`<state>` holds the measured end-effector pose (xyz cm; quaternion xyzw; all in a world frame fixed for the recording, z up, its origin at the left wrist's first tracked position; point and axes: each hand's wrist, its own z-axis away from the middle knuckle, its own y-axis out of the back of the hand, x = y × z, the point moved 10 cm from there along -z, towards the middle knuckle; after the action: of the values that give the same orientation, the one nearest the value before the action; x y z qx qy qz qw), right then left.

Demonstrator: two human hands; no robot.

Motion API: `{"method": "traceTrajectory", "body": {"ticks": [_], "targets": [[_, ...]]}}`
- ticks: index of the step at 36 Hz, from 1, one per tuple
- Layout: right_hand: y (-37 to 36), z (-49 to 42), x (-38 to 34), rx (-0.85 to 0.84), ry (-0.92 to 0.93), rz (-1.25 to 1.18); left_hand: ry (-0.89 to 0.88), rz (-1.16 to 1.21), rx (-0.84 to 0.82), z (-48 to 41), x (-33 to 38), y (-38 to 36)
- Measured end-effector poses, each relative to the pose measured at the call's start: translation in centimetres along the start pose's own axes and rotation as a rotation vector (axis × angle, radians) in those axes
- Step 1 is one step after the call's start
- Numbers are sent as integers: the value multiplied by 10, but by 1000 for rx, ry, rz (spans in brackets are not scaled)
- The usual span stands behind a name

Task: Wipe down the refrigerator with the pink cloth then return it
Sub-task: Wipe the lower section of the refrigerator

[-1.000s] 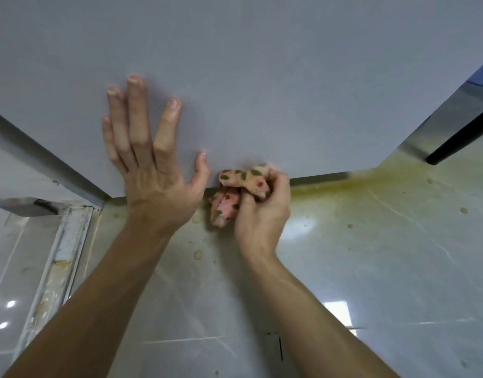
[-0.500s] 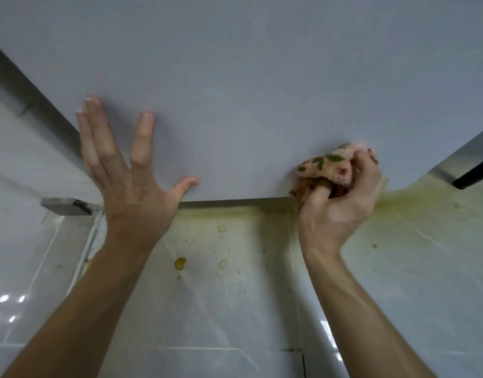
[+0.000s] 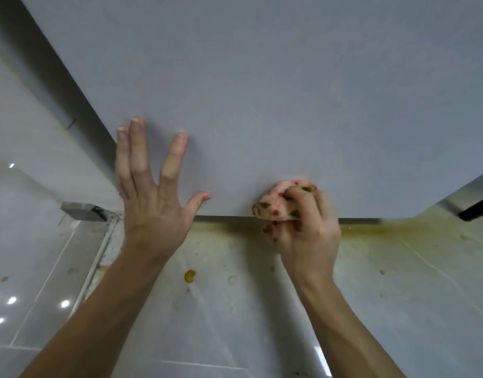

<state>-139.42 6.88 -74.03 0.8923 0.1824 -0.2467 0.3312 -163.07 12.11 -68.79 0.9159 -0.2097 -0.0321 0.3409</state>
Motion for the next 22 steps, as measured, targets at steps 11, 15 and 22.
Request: {"method": "traceTrajectory", "body": {"ticks": [11, 15, 22], "targets": [[5, 7, -5, 241, -280, -144, -13, -28, -10, 1, -16, 9], [-64, 21, -52, -73, -50, -65, -19, -25, -14, 3, -22, 14], [-143, 42, -108, -301, 71, -17, -63, -1, 19, 6, -28, 21]]}}
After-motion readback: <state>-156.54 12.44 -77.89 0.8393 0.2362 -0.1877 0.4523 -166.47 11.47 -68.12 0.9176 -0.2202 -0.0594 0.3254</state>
